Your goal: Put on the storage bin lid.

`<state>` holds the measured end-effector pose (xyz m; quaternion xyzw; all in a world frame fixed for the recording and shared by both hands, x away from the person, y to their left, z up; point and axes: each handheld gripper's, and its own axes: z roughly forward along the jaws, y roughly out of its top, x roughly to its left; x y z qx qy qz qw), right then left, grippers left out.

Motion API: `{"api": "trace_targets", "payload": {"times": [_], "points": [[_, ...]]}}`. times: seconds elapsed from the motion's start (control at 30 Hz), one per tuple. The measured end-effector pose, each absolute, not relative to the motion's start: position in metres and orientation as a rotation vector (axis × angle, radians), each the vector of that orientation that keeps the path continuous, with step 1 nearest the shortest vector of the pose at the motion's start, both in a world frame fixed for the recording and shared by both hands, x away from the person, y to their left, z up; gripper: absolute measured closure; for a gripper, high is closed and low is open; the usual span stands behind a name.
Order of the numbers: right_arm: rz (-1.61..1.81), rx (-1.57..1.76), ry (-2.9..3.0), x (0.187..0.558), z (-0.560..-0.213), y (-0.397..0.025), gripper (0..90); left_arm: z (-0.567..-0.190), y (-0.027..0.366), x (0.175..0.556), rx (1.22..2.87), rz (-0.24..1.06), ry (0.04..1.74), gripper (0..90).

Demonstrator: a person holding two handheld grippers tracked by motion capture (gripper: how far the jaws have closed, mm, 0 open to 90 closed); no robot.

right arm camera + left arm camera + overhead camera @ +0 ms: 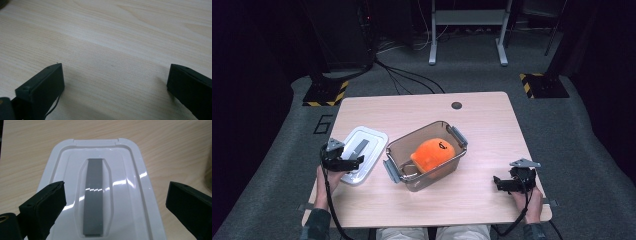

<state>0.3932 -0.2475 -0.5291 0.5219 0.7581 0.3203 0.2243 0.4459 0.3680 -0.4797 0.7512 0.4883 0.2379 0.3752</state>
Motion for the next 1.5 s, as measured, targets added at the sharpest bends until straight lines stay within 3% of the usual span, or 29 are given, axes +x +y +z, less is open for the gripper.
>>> {"api": "trace_targets", "payload": {"times": [0.4, 0.6, 0.77, 0.97, 1.1, 1.2, 1.5], "points": [[0.885, 1.442, 2.091, 0.393, -0.529, -0.248, 0.4, -0.499, 0.370, 0.484, 1.915, 0.585, 1.364, 0.0], [0.884, 1.443, 2.088, 0.393, -0.529, -0.248, 0.8, -0.511, 0.367, 0.496, 2.000, 0.575, 1.373, 2.3], [0.884, 1.441, 2.088, 0.393, -0.529, -0.248, 0.9, -0.514, 0.368, 0.498, 1.991, 0.579, 1.355, 12.3], [0.884, 1.440, 2.089, 0.393, -0.529, -0.248, 0.9, -0.513, 0.370, 0.495, 1.965, 0.624, 1.354, 39.4], [0.884, 1.439, 2.090, 0.393, -0.529, -0.248, 0.9, -0.516, 0.368, 0.493, 1.966, 0.667, 1.325, 47.0], [0.888, 1.439, 2.097, 0.394, -0.529, -0.247, 0.0, -0.517, 0.363, 0.492, 1.957, 0.661, 1.311, 65.4], [0.884, 1.437, 2.100, 0.394, -0.529, -0.247, 0.0, -0.516, 0.366, 0.495, 1.932, 0.612, 1.337, 66.0]]}}
